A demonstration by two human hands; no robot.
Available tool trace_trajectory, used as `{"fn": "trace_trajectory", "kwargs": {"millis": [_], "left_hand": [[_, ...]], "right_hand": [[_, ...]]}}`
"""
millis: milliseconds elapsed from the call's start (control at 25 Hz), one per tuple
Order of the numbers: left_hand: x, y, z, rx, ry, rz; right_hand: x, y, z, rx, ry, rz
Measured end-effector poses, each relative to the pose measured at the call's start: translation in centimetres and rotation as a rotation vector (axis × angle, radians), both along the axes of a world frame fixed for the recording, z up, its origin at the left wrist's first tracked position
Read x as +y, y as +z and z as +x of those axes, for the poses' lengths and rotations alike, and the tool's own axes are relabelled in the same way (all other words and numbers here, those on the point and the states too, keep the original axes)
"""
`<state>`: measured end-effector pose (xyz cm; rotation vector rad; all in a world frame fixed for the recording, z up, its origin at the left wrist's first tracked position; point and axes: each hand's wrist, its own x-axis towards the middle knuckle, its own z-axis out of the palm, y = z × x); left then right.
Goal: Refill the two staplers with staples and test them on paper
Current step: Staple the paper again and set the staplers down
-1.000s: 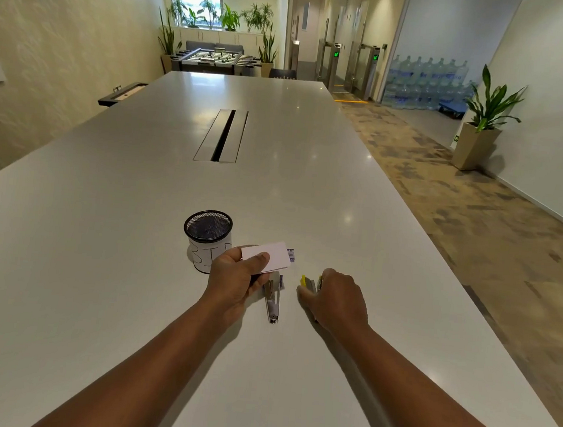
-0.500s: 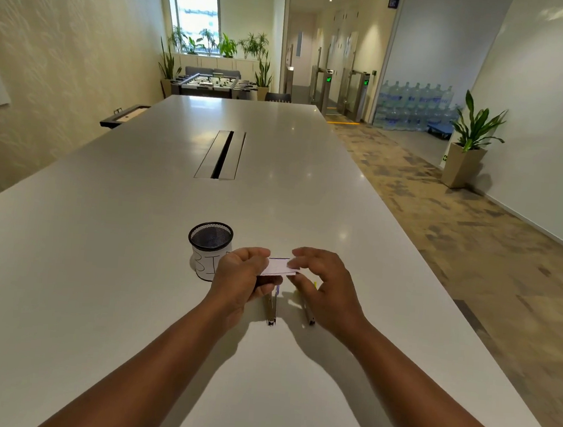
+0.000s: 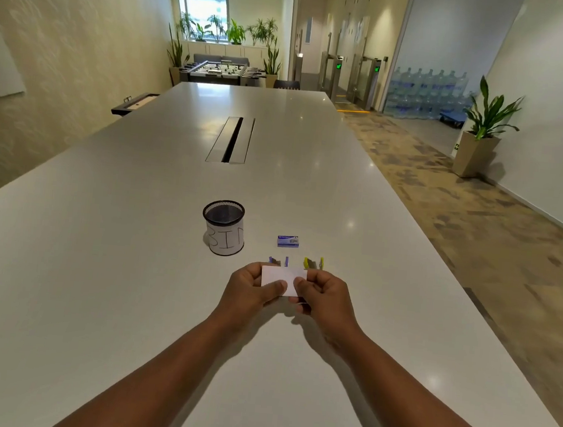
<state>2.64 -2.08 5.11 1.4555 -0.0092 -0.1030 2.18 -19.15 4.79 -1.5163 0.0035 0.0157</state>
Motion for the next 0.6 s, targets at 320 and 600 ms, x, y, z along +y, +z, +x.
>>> {"fn": "trace_trajectory", "kwargs": {"millis": [320,600], "left_hand": [[-0.1,-3.2,-1.4,0.113,0.012,-0.214],[-0.7,-3.0,-2.1,0.024,0.118,-0.155]], "right_hand": [[0.2,-2.7,-1.6,0.067,-0.02,0.114],[0.1,-2.5,-2.1,-0.009,-0.069,-0.013]]}}
